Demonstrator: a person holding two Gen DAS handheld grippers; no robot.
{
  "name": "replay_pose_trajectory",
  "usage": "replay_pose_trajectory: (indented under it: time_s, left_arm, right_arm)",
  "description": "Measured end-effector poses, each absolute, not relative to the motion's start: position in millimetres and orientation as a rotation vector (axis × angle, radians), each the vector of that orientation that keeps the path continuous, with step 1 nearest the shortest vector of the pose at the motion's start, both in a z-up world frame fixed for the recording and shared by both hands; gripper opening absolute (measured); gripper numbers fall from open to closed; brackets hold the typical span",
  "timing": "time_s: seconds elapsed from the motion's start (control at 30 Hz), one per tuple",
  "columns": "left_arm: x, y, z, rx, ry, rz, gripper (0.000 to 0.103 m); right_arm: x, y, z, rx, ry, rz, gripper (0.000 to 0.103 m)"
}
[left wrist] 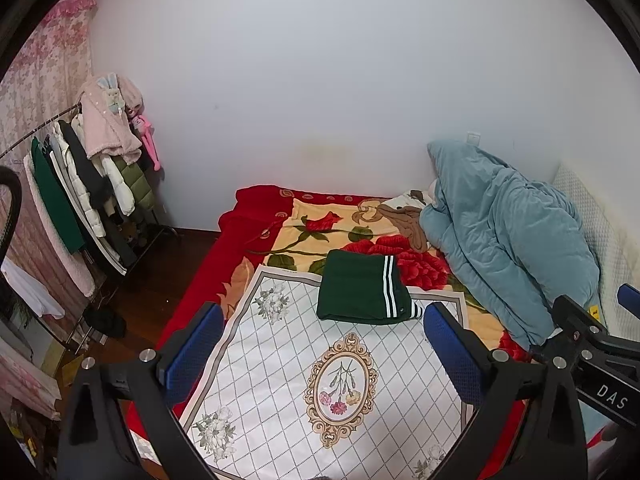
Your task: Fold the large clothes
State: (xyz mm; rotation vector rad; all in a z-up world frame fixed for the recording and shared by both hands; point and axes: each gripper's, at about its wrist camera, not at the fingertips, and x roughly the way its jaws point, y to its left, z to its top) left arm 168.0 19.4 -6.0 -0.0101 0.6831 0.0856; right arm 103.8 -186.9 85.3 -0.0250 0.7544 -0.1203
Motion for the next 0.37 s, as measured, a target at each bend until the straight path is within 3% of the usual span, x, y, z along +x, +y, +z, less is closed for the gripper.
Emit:
replay_pose_trajectory:
  time_s: [0.37]
  left_arm:
    - [165.5, 19.9, -5.3, -0.012, 0.684, 0.080, 0.102]
  right_arm:
    - [101.1, -187.2, 87.4, -0.025, 0.754, -0.125, 0.103]
